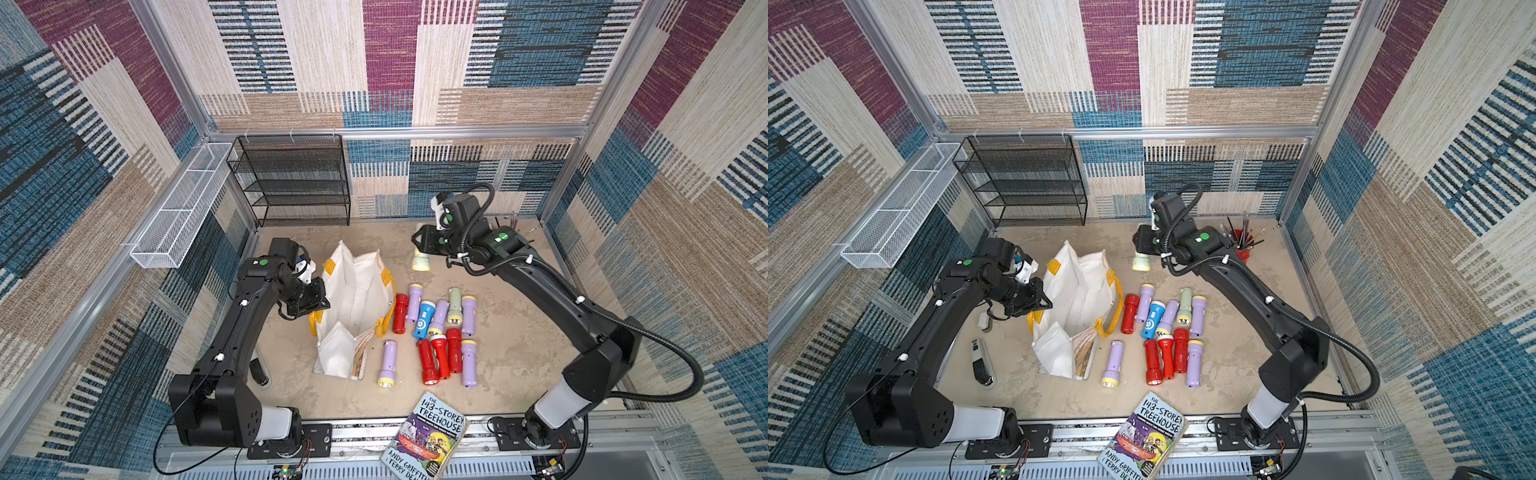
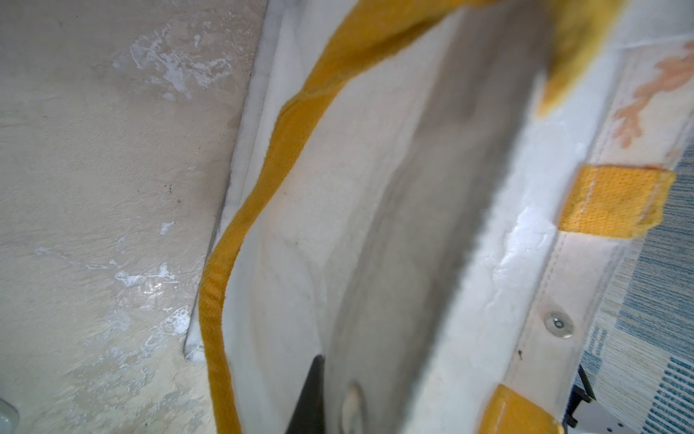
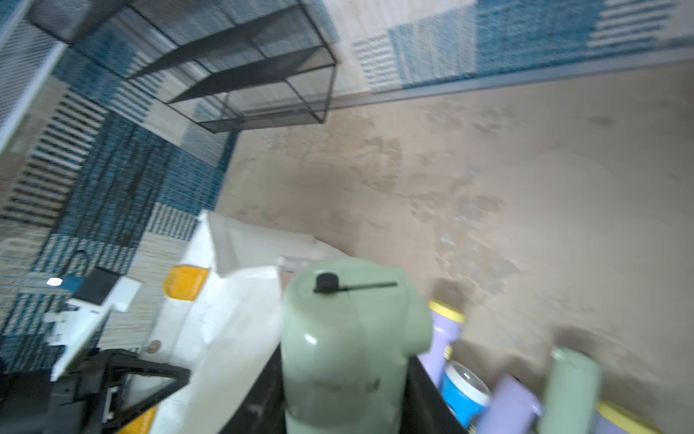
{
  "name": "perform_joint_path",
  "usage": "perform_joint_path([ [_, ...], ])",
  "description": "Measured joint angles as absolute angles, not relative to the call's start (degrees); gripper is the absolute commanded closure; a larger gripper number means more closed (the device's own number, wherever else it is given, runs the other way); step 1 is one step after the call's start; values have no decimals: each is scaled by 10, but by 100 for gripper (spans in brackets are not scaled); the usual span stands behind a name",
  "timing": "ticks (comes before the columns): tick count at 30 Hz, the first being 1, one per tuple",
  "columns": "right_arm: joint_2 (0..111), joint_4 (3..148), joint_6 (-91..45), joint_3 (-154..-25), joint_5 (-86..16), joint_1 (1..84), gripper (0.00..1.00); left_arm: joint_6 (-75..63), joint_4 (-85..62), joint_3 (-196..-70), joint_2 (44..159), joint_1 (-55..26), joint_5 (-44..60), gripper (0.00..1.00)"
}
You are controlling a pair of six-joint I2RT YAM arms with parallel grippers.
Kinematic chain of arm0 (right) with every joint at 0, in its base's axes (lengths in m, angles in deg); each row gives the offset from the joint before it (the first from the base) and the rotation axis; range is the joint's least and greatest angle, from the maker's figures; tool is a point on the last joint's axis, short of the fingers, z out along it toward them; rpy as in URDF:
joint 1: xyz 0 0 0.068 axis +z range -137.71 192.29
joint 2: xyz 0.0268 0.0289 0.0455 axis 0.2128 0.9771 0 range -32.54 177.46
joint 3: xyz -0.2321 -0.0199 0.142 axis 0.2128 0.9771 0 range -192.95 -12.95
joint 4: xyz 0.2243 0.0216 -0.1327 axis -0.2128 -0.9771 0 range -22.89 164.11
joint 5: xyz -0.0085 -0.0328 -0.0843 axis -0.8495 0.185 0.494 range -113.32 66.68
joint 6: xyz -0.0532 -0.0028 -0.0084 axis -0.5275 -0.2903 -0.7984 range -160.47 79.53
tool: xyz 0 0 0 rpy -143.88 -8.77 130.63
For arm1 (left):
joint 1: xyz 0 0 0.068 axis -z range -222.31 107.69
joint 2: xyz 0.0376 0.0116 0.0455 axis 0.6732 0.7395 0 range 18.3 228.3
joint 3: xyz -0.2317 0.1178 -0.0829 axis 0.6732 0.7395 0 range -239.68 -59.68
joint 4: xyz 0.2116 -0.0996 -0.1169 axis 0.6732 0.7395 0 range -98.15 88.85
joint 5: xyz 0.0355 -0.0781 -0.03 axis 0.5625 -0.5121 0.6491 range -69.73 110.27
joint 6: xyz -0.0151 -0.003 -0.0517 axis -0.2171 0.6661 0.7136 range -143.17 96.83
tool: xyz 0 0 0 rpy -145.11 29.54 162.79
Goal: Put the flashlights into the tote bags
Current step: Place the flashlight in the canvas bag.
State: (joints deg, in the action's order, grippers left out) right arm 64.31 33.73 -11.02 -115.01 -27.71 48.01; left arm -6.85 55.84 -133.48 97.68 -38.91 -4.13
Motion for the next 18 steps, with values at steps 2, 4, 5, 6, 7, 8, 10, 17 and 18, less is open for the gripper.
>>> perform_joint_path([
  [2,688,339,-115,-1207,-291,504,65,-68,556,-1330,973,-389,-42,88],
  [4,733,337,-119,-1265,-308,527,65,-68,553,-1327,970,-389,-44,88],
  [5,749,335,-120,-1288,-314,534,65,-68,553,-1326,969,-389,-45,88],
  [6,769,334,-121,-1316,-321,544,65,-68,551,-1325,968,-389,-46,88],
  [7,789,331,-121,-1343,-327,553,65,-68,551,-1325,967,-389,-50,88],
  [8,806,327,-123,-1367,-333,562,65,-68,550,-1324,965,-389,-52,88],
  [10,842,321,-125,-1417,-344,578,65,-68,549,-1323,962,-389,-56,89],
  [17,918,285,-125,-1481,-384,619,67,-68,541,-1318,957,-389,-56,90],
  [18,920,280,-125,-1477,-386,622,67,-66,540,-1316,957,-390,-57,91],
])
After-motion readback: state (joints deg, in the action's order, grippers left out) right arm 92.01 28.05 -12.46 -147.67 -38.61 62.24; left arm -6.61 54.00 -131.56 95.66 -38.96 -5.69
